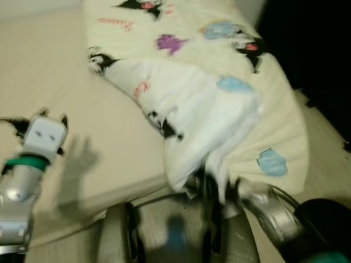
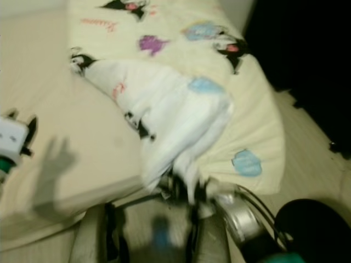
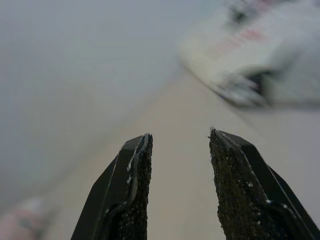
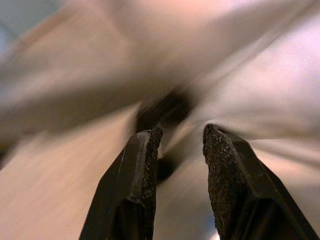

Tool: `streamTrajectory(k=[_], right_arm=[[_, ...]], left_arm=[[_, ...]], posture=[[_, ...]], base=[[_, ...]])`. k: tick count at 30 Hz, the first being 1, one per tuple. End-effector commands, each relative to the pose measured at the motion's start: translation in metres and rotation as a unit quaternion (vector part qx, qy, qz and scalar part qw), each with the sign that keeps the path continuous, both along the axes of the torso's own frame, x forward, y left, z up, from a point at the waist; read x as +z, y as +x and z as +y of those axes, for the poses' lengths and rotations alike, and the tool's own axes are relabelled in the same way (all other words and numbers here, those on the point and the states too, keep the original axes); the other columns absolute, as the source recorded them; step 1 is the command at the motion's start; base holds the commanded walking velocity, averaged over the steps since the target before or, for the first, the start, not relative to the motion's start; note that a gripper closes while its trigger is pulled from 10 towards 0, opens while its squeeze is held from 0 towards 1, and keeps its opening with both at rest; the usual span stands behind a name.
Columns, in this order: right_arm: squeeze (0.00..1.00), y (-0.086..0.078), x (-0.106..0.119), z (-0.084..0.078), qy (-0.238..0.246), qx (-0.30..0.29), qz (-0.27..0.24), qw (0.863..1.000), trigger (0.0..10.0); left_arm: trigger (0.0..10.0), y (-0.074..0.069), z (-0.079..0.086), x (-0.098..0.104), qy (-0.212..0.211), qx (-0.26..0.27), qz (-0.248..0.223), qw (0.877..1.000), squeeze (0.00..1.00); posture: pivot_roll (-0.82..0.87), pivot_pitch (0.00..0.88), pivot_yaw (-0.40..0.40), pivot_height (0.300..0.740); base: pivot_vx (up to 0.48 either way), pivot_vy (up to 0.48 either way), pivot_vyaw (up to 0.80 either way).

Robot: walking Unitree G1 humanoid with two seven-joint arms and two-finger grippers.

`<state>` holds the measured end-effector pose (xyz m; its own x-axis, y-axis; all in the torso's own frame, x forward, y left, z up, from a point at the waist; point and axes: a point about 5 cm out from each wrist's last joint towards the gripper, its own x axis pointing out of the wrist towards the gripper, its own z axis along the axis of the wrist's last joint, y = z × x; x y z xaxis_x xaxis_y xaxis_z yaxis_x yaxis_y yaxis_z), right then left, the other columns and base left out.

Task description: Clean up the room

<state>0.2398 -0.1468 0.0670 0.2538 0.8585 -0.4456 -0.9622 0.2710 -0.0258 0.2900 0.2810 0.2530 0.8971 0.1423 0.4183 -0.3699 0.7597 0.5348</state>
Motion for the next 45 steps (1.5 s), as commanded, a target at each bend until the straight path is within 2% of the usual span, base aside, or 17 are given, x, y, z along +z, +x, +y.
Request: streamTrajectory(k=[1,6,11,14,15,19,20,21,25,26,27,28,30,32,36,42,45], right_arm=[[0.0,-0.002,0.008,-0.005,-0.002,0.013,-0.029,1.0,10.0],[0.0,0.017,0.026,-0.03,0.015,-0.057,-0.067,0.996,10.0],[0.0,0.051,0.08,-0.056,0.156,-0.207,-0.124,0.958,10.0],[0.0,0.07,0.099,-0.079,0.195,-0.378,-0.178,0.887,10.0],[0.0,0.07,0.099,-0.079,0.195,-0.378,-0.178,0.887,10.0],[0.0,0.08,0.096,-0.102,0.187,-0.526,-0.215,0.801,10.0],[0.0,0.08,0.096,-0.102,0.187,-0.526,-0.215,0.801,10.0],[0.0,0.081,0.097,-0.114,0.201,-0.578,-0.223,0.759,10.0],[0.0,0.08,0.099,-0.124,0.202,-0.607,-0.23,0.733,10.0],[0.0,0.078,0.1,-0.14,0.209,-0.643,-0.234,0.699,10.0],[0.0,0.078,0.1,-0.14,0.209,-0.643,-0.234,0.699,10.0],[0.0,0.074,0.099,-0.16,0.19,-0.687,-0.237,0.66,10.0],[0.0,0.073,0.096,-0.179,0.133,-0.726,-0.247,0.628,10.0],[0.0,0.08,0.094,-0.172,0.114,-0.721,-0.25,0.636,10.0],[0.0,0.116,0.085,-0.106,0.151,-0.66,-0.22,0.702,10.0],[0.0,0.138,0.081,-0.05,0.189,-0.621,-0.169,0.742,10.0],[0.0,0.144,0.073,0.003,0.205,-0.549,-0.109,0.803,10.0]], left_arm=[[10.0,0.003,0.0,0.001,-0.002,-0.003,0.0,1.0,0.0],[10.0,0.014,-0.016,0.004,-0.005,-0.05,0.008,0.999,0.0],[10.0,0.04,-0.064,-0.009,-0.057,-0.187,0.07,0.978,0.0],[10.0,0.059,-0.088,0.004,-0.042,-0.259,0.075,0.962,0.0],[10.0,0.059,-0.088,0.004,-0.042,-0.259,0.075,0.962,0.0],[10.0,0.07,-0.105,0.025,-0.014,-0.329,0.088,0.94,0.0],[10.0,0.07,-0.105,0.025,-0.014,-0.329,0.088,0.94,0.0],[10.0,0.07,-0.11,0.03,-0.007,-0.359,0.097,0.928,0.0],[10.0,0.069,-0.111,0.031,-0.009,-0.366,0.099,0.925,0.0],[10.0,0.066,-0.112,0.03,-0.013,-0.374,0.104,0.921,0.0],[10.0,0.066,-0.112,0.03,-0.013,-0.374,0.104,0.921,0.0],[10.0,0.06,-0.114,0.024,-0.037,-0.401,0.126,0.907,0.0],[10.0,0.049,-0.118,0.015,-0.075,-0.446,0.157,0.878,0.0],[10.0,0.042,-0.12,0.011,-0.102,-0.476,0.177,0.855,0.0],[10.0,0.015,-0.125,-0.003,-0.133,-0.552,0.235,0.789,0.0],[10.0,-0.008,-0.126,-0.01,-0.136,-0.575,0.259,0.764,0.0],[10.0,-0.026,-0.125,-0.008,-0.142,-0.58,0.266,0.757,0.0]], posture=[[0.06,0.236,0.048,0.572],[0.04,0.217,0.052,0.572],[0.01,0.2,0.054,0.572],[0.0,0.196,0.055,0.572],[0.0,0.196,0.055,0.572],[-0.01,0.197,0.061,0.572],[-0.01,0.197,0.061,0.572],[-0.01,0.197,0.063,0.572],[-0.01,0.197,0.062,0.572],[0.0,0.199,0.057,0.572],[0.0,0.199,0.057,0.572],[0.0,0.2,0.055,0.572],[0.0,0.2,0.055,0.572],[0.0,0.2,0.055,0.572],[0.02,0.213,0.066,0.572],[0.05,0.214,0.054,0.572],[0.07,0.216,0.043,0.572]], base=[[0.0,0.0,0.0],[0.0,0.0,0.0],[0.0,0.0,0.0],[0.0,0.0,0.0],[0.0,0.0,0.0],[0.0,0.0,0.0],[0.0,0.0,0.0],[0.0,0.0,0.0],[0.0,0.0,0.0],[0.0,0.0,0.0],[0.0,0.0,0.0],[0.0,0.0,0.0],[0.0,0.0,0.0],[0.0,0.0,0.0],[0.0,0.0,0.0],[0.0,0.0,0.0],[0.0,0.0,0.0]])
